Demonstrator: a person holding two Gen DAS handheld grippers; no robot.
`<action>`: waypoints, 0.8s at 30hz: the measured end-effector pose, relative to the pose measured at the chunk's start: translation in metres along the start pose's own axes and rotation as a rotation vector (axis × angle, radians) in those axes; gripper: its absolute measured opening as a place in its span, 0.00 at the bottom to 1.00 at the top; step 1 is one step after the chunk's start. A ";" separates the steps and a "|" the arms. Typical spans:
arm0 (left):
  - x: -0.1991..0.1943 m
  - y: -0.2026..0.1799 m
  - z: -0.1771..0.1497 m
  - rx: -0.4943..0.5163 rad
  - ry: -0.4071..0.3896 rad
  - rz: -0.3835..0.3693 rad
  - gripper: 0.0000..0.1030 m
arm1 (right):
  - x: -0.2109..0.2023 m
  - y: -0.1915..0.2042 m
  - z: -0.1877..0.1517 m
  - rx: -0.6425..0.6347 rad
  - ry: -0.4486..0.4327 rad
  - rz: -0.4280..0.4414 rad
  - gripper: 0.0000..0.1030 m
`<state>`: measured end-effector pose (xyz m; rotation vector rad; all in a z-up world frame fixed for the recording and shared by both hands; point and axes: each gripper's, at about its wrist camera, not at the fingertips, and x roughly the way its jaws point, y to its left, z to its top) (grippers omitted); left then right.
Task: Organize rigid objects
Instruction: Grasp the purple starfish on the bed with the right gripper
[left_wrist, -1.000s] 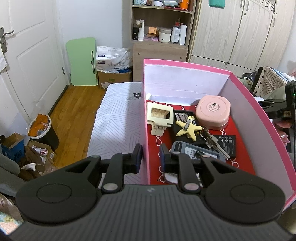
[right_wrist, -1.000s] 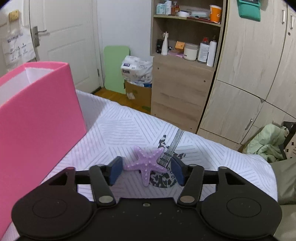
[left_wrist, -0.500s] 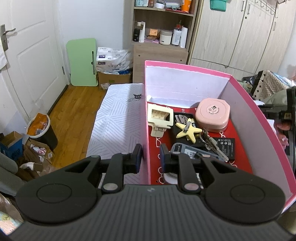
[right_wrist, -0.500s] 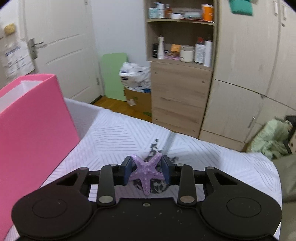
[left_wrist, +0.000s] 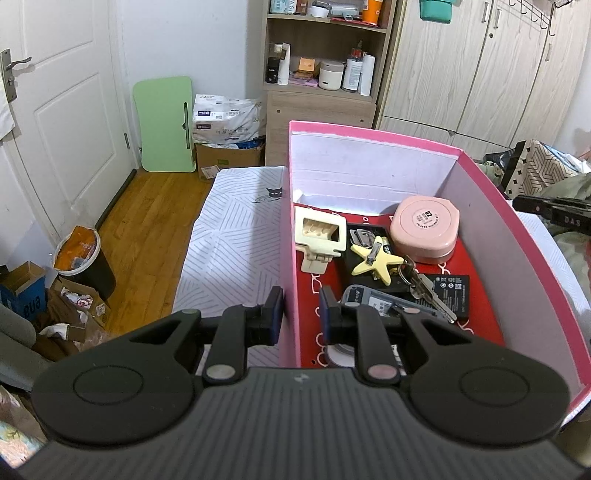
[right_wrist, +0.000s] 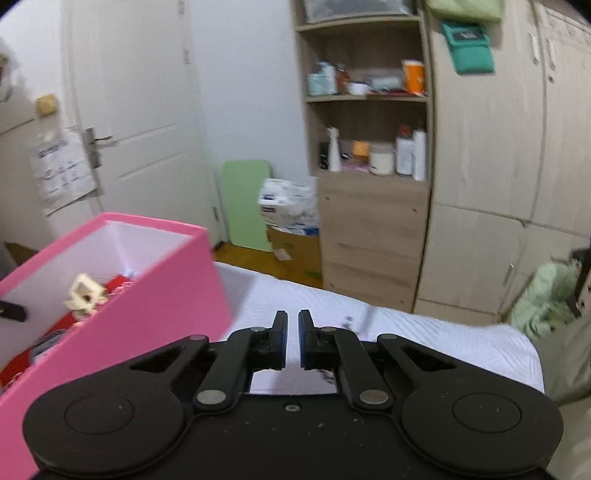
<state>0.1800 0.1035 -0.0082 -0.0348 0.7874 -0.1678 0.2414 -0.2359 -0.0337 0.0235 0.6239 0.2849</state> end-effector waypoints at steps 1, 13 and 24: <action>0.000 0.000 0.000 0.000 0.000 0.001 0.18 | -0.001 0.003 0.000 -0.009 0.005 0.016 0.07; 0.000 0.000 0.000 -0.003 -0.002 -0.005 0.18 | 0.041 -0.028 -0.023 0.060 0.114 -0.099 0.51; -0.001 0.000 0.000 -0.010 -0.003 -0.009 0.18 | 0.086 -0.024 -0.023 0.011 0.095 -0.135 0.76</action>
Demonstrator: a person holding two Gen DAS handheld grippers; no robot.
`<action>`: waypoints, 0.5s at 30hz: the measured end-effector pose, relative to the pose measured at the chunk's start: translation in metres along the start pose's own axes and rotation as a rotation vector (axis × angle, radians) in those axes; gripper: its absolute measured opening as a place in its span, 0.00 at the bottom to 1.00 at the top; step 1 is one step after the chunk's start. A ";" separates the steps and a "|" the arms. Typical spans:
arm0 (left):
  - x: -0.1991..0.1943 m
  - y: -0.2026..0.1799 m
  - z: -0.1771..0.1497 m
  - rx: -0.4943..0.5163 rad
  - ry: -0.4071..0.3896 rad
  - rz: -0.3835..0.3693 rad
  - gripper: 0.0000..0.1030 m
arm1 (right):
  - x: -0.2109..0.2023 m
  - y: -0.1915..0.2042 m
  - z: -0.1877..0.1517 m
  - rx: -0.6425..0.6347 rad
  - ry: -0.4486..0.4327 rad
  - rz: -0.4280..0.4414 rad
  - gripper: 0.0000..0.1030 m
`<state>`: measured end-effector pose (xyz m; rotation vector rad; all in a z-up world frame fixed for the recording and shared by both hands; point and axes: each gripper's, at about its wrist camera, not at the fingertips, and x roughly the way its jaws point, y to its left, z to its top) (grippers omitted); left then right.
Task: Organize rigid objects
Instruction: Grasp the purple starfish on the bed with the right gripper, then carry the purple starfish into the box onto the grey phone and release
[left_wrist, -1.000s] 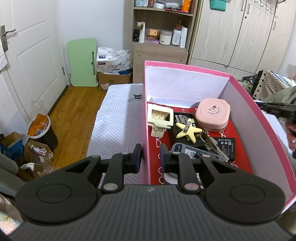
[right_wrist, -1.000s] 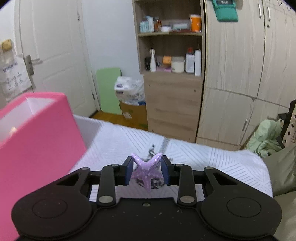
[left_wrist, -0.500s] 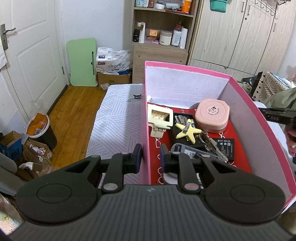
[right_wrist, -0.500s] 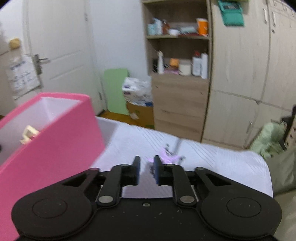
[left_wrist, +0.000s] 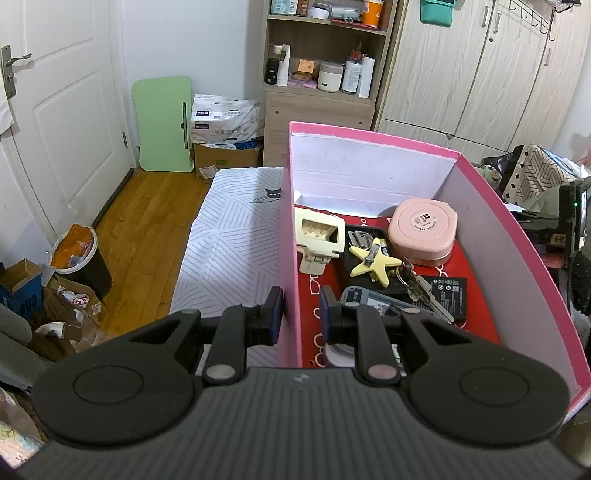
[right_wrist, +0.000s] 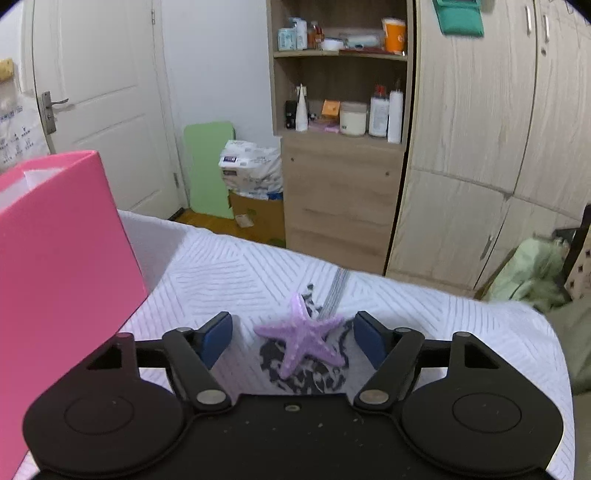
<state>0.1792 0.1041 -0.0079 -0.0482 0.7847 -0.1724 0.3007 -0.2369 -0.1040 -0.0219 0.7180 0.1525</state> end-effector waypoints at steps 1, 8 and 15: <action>0.000 0.000 0.000 -0.001 0.000 -0.001 0.18 | 0.000 0.000 0.000 0.008 -0.005 0.003 0.75; 0.001 -0.003 0.001 0.017 0.003 0.006 0.18 | -0.009 -0.007 -0.002 0.041 -0.014 -0.031 0.56; 0.001 -0.001 0.001 0.007 0.004 0.001 0.18 | -0.019 -0.010 -0.004 0.074 -0.023 -0.011 0.56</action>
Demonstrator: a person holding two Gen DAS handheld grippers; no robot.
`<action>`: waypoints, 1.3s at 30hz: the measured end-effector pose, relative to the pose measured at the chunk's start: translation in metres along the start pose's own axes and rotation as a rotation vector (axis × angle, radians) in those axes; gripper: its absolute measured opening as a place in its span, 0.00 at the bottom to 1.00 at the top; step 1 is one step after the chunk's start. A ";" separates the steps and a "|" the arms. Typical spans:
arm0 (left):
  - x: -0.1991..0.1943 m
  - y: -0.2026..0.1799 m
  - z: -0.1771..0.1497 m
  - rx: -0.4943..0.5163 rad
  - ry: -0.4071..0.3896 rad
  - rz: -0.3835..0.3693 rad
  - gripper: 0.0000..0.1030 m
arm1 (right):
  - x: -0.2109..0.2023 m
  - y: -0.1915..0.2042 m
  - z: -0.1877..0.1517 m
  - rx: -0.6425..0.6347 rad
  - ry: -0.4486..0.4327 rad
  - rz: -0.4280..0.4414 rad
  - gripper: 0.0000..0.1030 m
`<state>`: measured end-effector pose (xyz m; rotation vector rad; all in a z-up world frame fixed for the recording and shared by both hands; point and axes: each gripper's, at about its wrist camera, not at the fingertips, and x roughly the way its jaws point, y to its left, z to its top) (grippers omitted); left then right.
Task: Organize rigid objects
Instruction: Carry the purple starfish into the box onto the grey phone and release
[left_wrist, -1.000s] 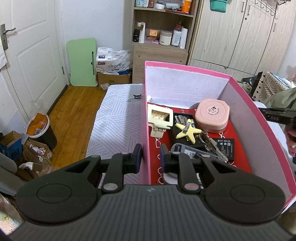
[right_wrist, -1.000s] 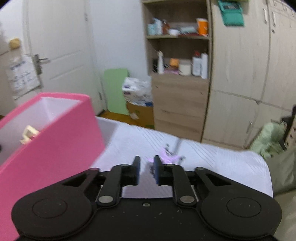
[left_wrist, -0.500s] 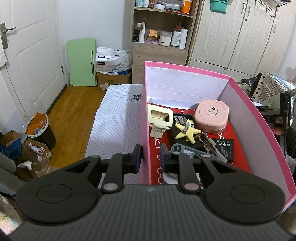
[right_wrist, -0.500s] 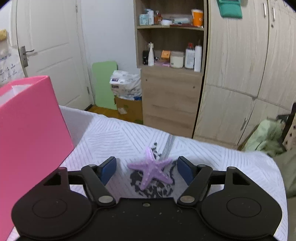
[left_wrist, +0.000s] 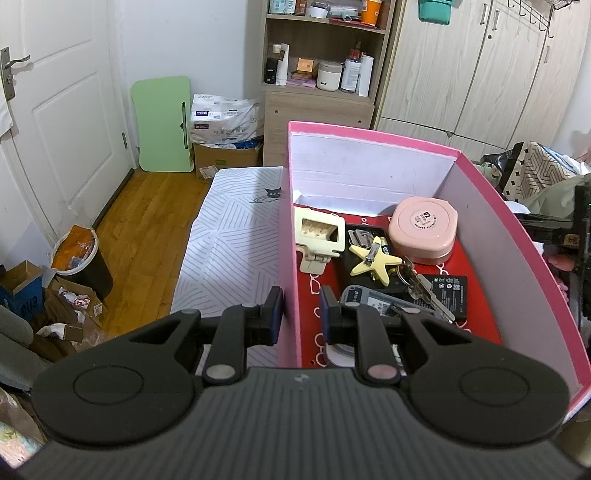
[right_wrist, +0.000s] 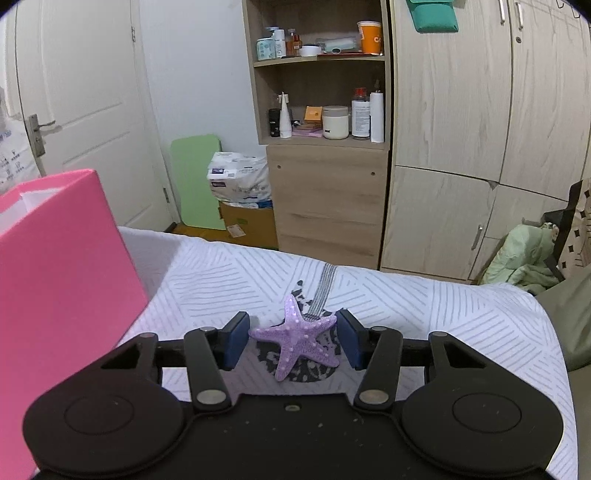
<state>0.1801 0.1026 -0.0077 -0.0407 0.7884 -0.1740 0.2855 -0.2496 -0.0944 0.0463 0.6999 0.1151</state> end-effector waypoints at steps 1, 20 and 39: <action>0.000 0.001 0.000 0.002 0.000 0.000 0.18 | -0.004 0.001 0.000 0.000 -0.005 0.003 0.56; 0.000 0.004 0.000 -0.021 -0.004 -0.010 0.18 | -0.122 0.092 0.050 0.004 -0.072 0.443 0.56; -0.001 0.007 -0.001 -0.038 -0.005 -0.017 0.18 | -0.026 0.209 0.042 -0.079 0.497 0.484 0.56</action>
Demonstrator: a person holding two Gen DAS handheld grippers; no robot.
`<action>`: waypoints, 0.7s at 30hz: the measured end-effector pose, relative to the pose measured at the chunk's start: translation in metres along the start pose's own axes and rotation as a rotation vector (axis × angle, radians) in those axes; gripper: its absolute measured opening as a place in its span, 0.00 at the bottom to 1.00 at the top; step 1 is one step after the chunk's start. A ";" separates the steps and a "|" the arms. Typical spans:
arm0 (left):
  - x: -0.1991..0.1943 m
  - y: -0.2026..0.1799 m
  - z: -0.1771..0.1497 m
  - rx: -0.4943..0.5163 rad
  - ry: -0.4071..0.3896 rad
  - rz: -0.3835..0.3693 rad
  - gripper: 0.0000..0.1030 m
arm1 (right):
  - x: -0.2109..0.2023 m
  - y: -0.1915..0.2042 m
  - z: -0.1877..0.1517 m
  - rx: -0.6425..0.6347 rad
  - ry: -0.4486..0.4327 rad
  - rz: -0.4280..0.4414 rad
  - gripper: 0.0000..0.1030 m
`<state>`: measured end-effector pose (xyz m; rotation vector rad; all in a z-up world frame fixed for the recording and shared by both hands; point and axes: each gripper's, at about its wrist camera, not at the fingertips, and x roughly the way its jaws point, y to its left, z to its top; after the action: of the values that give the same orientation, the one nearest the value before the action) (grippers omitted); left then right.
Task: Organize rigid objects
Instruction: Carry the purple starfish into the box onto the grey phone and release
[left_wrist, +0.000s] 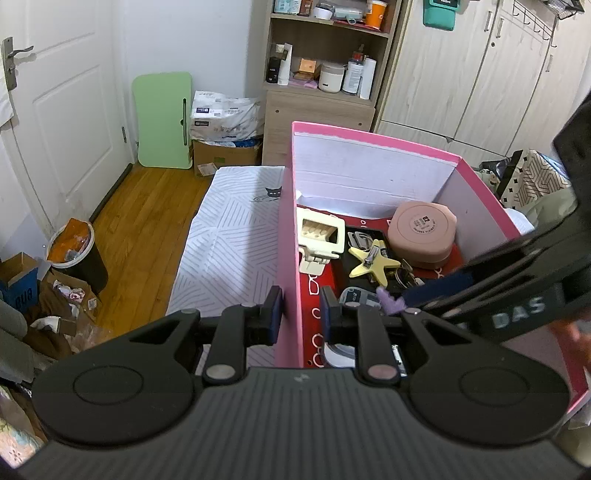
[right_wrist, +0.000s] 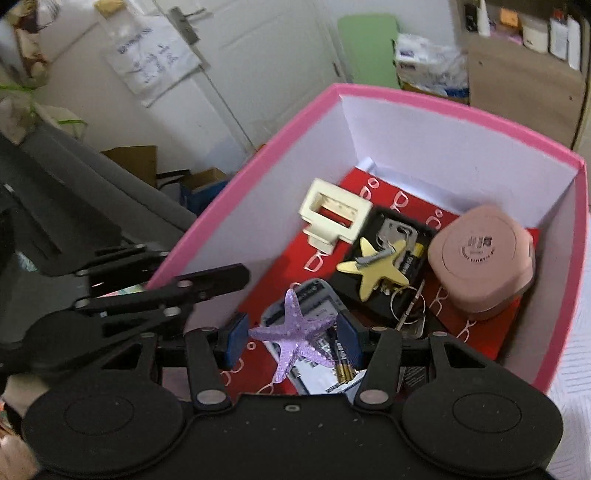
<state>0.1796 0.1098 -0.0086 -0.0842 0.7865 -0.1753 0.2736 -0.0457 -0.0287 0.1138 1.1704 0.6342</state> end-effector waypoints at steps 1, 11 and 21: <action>0.000 0.000 0.000 -0.002 0.000 0.000 0.18 | 0.005 -0.002 0.002 0.022 0.013 0.002 0.58; 0.000 0.000 0.001 0.007 0.014 -0.004 0.21 | -0.039 -0.011 -0.019 0.075 -0.104 0.107 0.60; -0.015 -0.016 -0.001 0.035 0.029 0.064 0.22 | -0.111 -0.002 -0.083 -0.005 -0.400 -0.046 0.61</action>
<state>0.1663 0.0970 0.0031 -0.0233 0.8139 -0.1296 0.1744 -0.1246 0.0281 0.1992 0.7825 0.5434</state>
